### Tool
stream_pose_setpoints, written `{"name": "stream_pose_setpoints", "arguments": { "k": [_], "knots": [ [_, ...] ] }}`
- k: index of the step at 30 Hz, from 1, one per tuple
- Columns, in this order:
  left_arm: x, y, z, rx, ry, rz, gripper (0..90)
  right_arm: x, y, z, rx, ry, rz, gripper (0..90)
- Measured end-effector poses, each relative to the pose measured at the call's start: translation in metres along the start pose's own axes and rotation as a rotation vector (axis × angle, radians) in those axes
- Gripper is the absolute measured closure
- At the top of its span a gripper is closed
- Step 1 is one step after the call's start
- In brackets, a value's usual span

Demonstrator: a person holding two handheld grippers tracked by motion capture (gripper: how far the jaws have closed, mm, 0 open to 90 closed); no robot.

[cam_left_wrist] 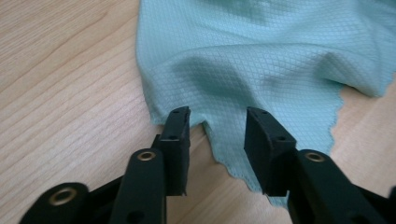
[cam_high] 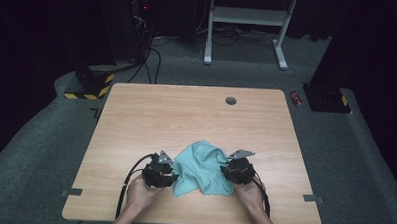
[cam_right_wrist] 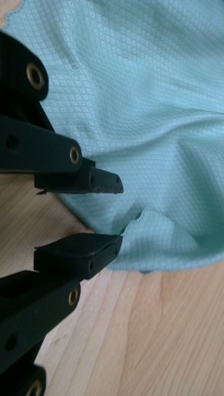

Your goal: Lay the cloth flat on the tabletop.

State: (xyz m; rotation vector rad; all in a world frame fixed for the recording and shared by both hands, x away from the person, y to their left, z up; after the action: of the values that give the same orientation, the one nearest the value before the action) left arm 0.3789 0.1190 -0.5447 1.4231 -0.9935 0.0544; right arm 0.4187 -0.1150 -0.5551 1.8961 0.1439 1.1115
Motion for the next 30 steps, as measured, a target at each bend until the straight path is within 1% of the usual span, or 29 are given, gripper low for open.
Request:
{"name": "stream_pose_setpoints", "arguments": {
  "k": [2,3,4,8,9,10,11,14,15,16,17,18,19,20,21,22,23,24,25,26,27,28,30],
  "knots": [
    [0.001,-0.005,0.001,0.019,-0.002,-0.004,57.5,0.001,-0.001,0.0,-0.002,0.004,-0.001,79.2],
    [0.001,-0.007,0.002,0.028,-0.005,-0.012,57.3,0.002,-0.001,0.0,-0.006,0.008,-0.001,84.8],
    [0.001,-0.008,0.002,0.043,-0.008,-0.012,57.2,0.002,-0.002,0.001,-0.016,0.02,-0.007,87.8],
    [0.0,-0.01,-0.002,0.061,-0.01,-0.013,56.0,0.003,0.0,0.001,-0.03,0.031,-0.011,90.0],
    [0.0,-0.01,-0.004,0.065,-0.011,-0.011,55.6,0.004,0.003,0.002,-0.032,0.039,-0.004,90.0],
    [-0.001,-0.01,-0.007,0.071,-0.019,-0.008,55.3,0.005,0.005,0.003,-0.035,0.033,0.009,90.0],
    [-0.002,-0.01,-0.009,0.069,-0.01,-0.008,55.0,0.008,0.009,0.005,-0.044,0.042,0.014,90.0],
    [-0.003,-0.011,-0.014,0.059,0.014,-0.013,54.2,0.014,0.018,0.011,-0.057,0.043,0.035,90.0],
    [-0.003,-0.011,-0.016,0.059,0.018,-0.011,53.9,0.016,0.021,0.012,-0.062,0.039,0.041,90.0],
    [-0.003,-0.012,-0.017,0.06,0.024,-0.014,53.8,0.017,0.023,0.015,-0.073,0.046,0.041,90.0],
    [-0.003,-0.012,-0.018,0.062,0.021,-0.013,53.8,0.017,0.024,0.017,-0.084,0.046,0.037,89.9],
    [-0.003,-0.012,-0.018,0.065,0.025,-0.012,53.7,0.016,0.023,0.018,-0.078,0.041,0.036,89.5],
    [-0.003,-0.012,-0.019,0.07,0.025,-0.011,53.7,0.014,0.021,0.019,-0.061,0.029,0.021,88.9],
    [-0.004,-0.012,-0.02,0.073,0.025,-0.013,53.7,0.012,0.019,0.019,-0.053,0.029,0.009,86.1],
    [-0.004,-0.011,-0.021,0.072,0.024,-0.013,54.3,0.009,0.017,0.018,-0.047,0.029,-0.004,81.4],
    [-0.004,-0.011,-0.022,0.071,0.031,-0.01,55.1,0.007,0.016,0.018,-0.044,0.029,-0.005,77.8],
    [-0.004,-0.01,-0.022,0.062,0.043,-0.004,55.7,0.005,0.017,0.017,-0.035,0.013,0.009,74.4],
    [-0.003,-0.01,-0.023,0.055,0.05,0.005,56.4,0.004,0.018,0.016,-0.033,0.004,0.022,73.1],
    [-0.003,-0.009,-0.023,0.05,0.059,0.009,56.7,0.004,0.019,0.016,-0.026,-0.004,0.032,72.7],
    [-0.002,-0.008,-0.023,0.049,0.06,0.014,57.6,0.003,0.019,0.014,-0.018,-0.007,0.039,73.0],
    [-0.001,-0.009,-0.023,0.047,0.059,0.014,59.1,0.001,0.018,0.013,-0.017,0.001,0.031,74.1],
    [-0.001,-0.009,-0.023,0.046,0.056,0.013,60.4,-0.001,0.015,0.011,-0.024,0.022,0.009,75.4],
    [-0.002,-0.011,-0.022,0.047,0.045,0.001,62.1,-0.005,0.012,0.009,-0.029,0.034,-0.014,76.4]
  ]
}}
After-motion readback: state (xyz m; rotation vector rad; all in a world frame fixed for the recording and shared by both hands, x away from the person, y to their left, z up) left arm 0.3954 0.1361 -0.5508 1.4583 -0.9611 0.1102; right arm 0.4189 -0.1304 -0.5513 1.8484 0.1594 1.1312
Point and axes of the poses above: each handheld gripper's, and its own axes: y roughly backward along the jaws, x roughly out of its top, z roughly to its right, the point moved 6 cm from there along -y, roughly forward along the jaws, and after that the axes turned 14 degrees about x, right-handed, at the moved point
